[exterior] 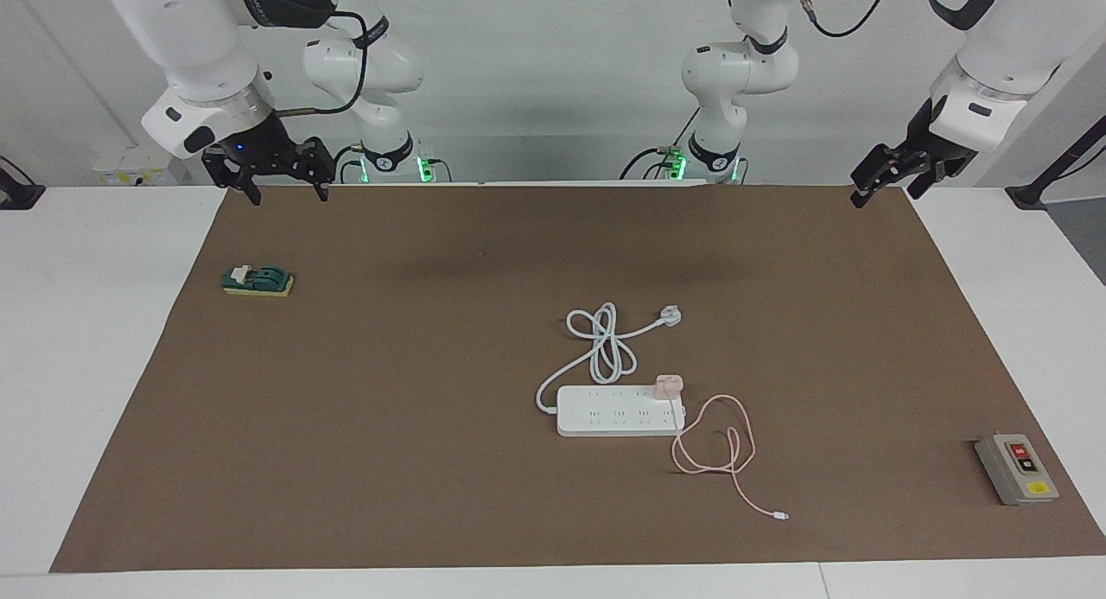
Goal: Unplug charger and place it aside
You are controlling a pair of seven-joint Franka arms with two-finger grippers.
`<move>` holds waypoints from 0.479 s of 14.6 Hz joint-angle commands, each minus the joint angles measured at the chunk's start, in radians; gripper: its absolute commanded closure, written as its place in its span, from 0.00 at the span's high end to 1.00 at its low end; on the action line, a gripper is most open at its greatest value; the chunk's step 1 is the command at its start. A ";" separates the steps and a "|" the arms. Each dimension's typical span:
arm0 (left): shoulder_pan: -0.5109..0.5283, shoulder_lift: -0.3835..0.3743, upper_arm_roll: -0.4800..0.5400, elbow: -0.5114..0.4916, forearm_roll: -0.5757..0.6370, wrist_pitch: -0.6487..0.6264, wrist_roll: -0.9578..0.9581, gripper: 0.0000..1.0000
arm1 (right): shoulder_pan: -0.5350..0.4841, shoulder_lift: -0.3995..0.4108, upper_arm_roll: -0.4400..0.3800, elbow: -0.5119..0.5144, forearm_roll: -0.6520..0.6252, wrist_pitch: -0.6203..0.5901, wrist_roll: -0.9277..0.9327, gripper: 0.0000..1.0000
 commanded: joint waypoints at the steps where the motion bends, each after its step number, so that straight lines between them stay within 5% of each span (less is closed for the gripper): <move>1: 0.003 -0.029 -0.001 -0.040 0.013 0.028 0.004 1.00 | -0.013 -0.015 0.006 -0.010 0.018 0.002 0.013 1.00; 7: 0.003 -0.029 -0.001 -0.040 0.013 0.024 0.004 1.00 | -0.016 -0.013 0.004 -0.009 0.016 0.010 0.013 1.00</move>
